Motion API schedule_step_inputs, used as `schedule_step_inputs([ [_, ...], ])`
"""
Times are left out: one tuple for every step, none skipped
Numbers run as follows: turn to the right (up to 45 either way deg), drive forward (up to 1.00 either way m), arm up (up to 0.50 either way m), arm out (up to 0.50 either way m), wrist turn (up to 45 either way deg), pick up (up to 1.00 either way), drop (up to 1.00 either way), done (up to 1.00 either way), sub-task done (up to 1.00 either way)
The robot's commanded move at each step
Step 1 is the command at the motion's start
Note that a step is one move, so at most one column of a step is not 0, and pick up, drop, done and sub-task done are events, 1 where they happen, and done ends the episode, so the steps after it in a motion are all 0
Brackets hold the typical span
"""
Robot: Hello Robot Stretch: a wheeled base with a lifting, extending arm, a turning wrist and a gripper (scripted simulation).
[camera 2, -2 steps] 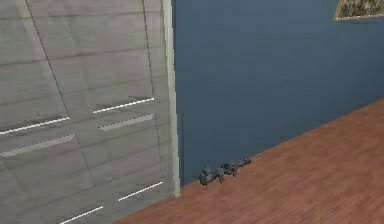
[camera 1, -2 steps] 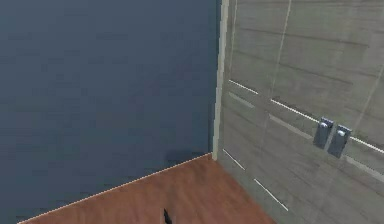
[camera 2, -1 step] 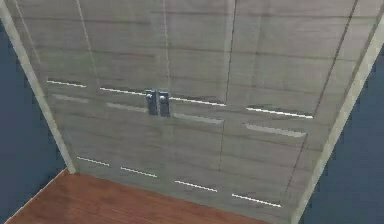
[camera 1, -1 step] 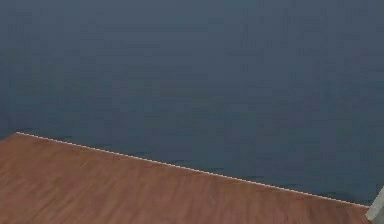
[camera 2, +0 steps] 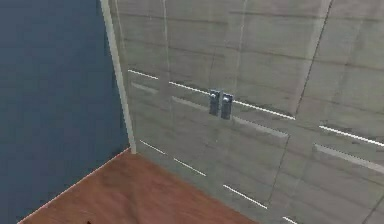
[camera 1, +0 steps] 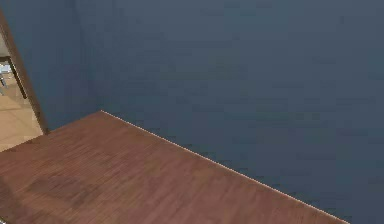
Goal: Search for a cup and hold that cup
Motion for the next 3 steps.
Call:
schedule_step_inputs([
  [0.0,0.35,0.0,0.0,0.0,0.0,0.0,0.0,0.0],
  [-39.0,0.0,0.0,0.0,0.0,0.0,0.0,0.0,0.0],
  [0.0,0.95,0.0,0.0,0.0,0.0,0.0,0.0,0.0],
])
